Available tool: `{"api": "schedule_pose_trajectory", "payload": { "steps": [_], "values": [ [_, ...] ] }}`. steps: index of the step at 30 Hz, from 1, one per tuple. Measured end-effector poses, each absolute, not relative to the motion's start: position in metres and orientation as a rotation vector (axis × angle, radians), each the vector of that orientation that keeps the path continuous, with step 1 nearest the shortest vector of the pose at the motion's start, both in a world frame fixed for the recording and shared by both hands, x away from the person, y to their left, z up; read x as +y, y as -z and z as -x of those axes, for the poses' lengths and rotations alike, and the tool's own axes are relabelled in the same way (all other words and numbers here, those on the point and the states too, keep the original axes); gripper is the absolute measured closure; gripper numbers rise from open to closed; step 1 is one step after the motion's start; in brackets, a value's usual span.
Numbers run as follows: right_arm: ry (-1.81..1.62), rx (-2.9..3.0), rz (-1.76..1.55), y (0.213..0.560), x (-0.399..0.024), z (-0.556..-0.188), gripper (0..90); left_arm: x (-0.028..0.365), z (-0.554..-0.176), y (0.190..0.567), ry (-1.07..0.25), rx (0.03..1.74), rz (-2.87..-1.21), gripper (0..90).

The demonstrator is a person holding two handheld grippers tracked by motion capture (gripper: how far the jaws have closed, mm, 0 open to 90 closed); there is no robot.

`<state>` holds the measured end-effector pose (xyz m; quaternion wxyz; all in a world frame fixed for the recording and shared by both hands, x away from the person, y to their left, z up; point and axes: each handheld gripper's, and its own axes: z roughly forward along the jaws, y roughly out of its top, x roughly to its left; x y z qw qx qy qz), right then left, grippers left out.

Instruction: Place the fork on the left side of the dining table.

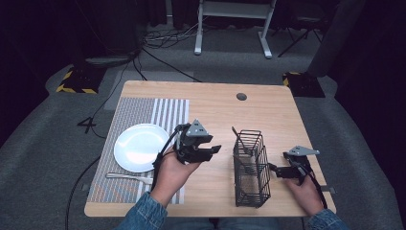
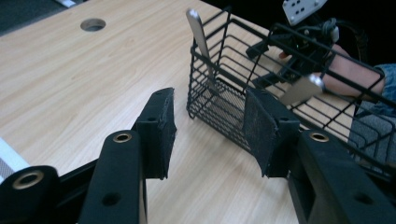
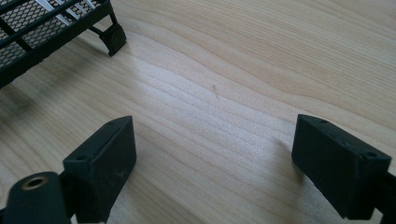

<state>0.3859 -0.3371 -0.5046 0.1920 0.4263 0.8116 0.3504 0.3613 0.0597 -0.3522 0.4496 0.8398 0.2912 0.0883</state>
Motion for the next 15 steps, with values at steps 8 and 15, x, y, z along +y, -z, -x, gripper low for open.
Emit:
{"api": "schedule_pose_trajectory", "payload": {
  "steps": [8,15],
  "values": [
    [-0.983,2.278,-1.199,0.505,-0.337,-0.386,13.7,0.044,-0.379,0.343,-0.216,0.688,-2.084,52.9],
    [-0.983,2.275,-1.203,0.505,-0.337,-0.386,13.7,0.035,-0.391,0.343,-0.201,0.68,-2.087,52.8]
  ]
}}
